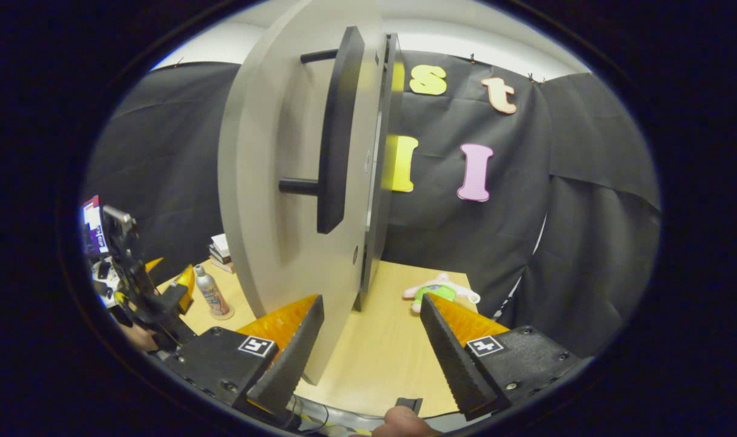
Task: Open the cabinet door with the right hand, grasp the bottle in the cabinet with the left hand and place it on the coaster, then close the cabinet door with the right hand.
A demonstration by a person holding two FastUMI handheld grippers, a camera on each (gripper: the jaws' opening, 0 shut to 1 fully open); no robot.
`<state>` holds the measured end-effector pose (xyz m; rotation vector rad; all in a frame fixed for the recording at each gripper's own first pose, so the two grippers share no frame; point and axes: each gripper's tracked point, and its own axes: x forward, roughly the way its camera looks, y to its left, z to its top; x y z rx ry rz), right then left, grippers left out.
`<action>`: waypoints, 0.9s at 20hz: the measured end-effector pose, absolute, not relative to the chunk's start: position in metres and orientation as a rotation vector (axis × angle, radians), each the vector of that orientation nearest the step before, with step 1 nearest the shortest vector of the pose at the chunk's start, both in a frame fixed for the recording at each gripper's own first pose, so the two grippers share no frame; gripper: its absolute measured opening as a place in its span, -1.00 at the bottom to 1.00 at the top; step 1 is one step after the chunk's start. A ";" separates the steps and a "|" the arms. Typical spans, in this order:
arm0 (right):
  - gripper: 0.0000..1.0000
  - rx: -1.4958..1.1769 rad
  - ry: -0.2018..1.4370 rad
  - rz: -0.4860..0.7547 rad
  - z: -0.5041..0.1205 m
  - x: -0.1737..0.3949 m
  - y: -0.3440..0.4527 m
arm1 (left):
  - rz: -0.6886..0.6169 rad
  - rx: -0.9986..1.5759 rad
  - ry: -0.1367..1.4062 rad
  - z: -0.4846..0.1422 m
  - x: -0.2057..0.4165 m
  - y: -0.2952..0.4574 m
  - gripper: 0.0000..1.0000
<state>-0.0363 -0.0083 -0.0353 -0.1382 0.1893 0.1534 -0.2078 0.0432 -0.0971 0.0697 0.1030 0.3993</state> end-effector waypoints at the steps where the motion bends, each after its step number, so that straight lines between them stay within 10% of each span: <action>1: 1.00 -0.109 0.185 0.162 -0.037 -0.037 -0.007 | 0.383 0.050 0.084 -0.076 -0.207 0.039 0.92; 18: 0.96 0.094 0.185 0.207 -0.038 -0.033 0.087 | 0.152 0.066 0.027 0.025 -0.156 0.018 0.92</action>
